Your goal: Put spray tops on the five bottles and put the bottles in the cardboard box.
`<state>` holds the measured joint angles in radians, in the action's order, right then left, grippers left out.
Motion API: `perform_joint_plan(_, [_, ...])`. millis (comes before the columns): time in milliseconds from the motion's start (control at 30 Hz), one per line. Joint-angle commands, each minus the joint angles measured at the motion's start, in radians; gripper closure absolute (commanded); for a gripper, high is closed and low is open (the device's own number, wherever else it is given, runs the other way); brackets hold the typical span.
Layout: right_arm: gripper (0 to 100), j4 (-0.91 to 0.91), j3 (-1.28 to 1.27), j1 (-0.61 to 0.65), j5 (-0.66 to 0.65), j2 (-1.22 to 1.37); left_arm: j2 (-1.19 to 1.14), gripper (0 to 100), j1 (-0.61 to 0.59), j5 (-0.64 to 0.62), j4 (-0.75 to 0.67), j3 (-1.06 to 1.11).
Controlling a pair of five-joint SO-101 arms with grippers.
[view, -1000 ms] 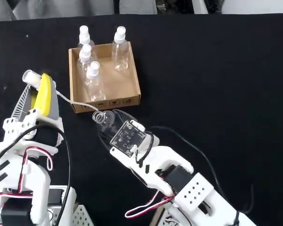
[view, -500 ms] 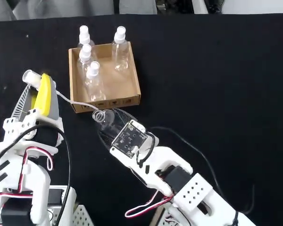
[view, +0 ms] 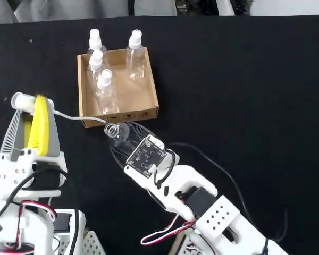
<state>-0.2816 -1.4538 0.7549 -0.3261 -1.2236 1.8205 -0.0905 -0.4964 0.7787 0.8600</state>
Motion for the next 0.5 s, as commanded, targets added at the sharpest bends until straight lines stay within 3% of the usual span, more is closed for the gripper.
perform_joint_plan(0, [91.3,0.031,0.018,-0.026,-0.002,-0.039,-0.017,97,-0.002,0.018,0.005,-0.022])
perform_joint_plan(467, [91.3,0.032,0.082,-0.02,-0.002,-0.042,-0.018,97,-0.001,0.02,-0.002,0.01])
